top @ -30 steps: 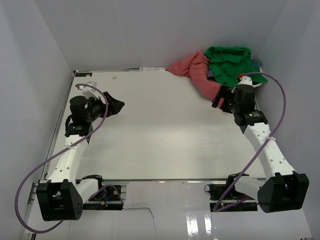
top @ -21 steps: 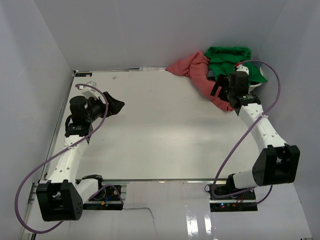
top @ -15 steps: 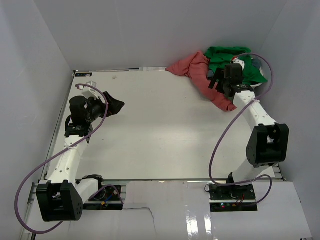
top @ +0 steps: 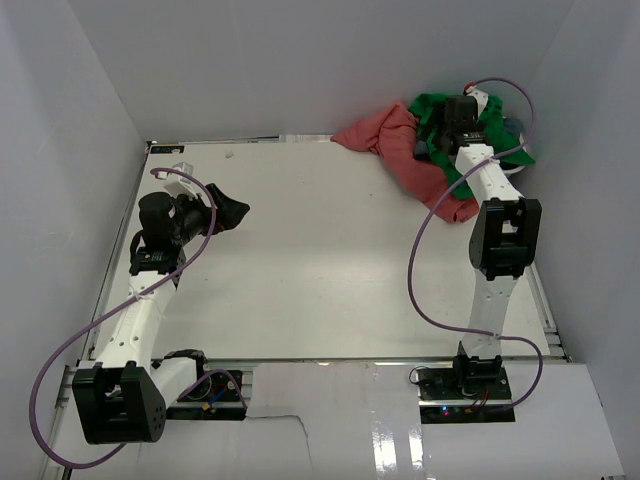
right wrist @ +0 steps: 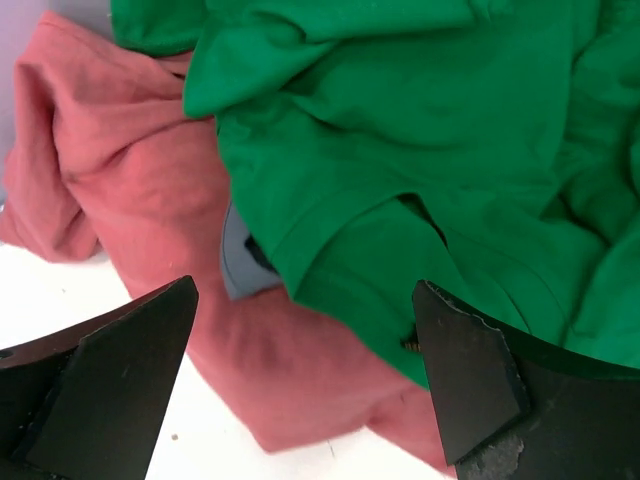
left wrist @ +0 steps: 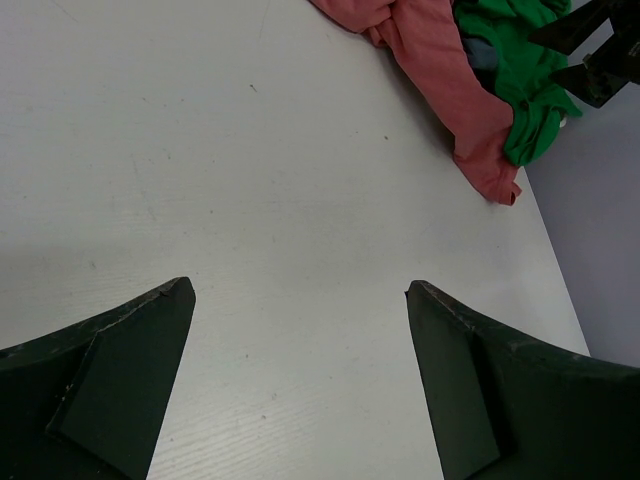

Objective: Fold and stack the t-shirts
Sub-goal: Grab crumpled tshirt from bin with the right arm

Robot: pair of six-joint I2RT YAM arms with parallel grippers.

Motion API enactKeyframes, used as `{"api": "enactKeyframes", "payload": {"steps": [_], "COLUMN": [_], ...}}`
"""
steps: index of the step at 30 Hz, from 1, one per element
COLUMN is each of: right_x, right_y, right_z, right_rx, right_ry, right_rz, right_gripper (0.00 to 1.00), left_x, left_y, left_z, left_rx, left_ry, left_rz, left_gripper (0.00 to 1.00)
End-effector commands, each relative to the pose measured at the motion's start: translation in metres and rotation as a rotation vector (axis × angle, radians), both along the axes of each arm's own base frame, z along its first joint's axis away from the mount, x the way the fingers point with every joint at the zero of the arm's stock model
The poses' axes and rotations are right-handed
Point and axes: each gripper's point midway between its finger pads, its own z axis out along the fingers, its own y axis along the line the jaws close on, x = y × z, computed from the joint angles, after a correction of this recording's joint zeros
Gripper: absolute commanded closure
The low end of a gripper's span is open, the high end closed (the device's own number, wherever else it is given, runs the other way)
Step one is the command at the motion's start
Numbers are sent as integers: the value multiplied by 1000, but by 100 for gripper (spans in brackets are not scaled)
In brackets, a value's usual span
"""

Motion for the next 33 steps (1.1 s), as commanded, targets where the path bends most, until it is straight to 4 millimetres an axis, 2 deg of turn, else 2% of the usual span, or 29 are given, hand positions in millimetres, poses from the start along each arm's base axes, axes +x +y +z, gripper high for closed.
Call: {"api": "enactKeyframes", "payload": {"steps": [1,7,13,15,21,26,30,33], "right_x": [20,28,42,46,56,60,61,63], "right_y": [-1,-1,-3,-4,-12,-12,-9,-8], "right_z": [3,-17,-25,-27,-35,-40,-41,-39], "right_rx": [52,133,164,176,189,200,213,216], "right_ry": [-41,-27,-39,-43,-58,-65,-75,-92], "right_rz": [-16,-37,-36,-29,-33,-20,-10,-3], "right_gripper": [6,6,7,17,21,39,41,59], "left_x": [-2,0,0,0,2,2,2,2], "left_y": [-3,-3,-2,-2,-1,-2,-1,-1], "left_z": [6,4,1,1,-1,-3,-4,-4], "left_rx": [-2,1,3,5,6,7,9,10], "left_ry": [-30,-24,-17,-16,-8,-4,0,-1], "left_rz": [-20,-18,-14,-13,-10,-10,-8,-8], "left_gripper": [2,2,2,2,2,2,2,2]}}
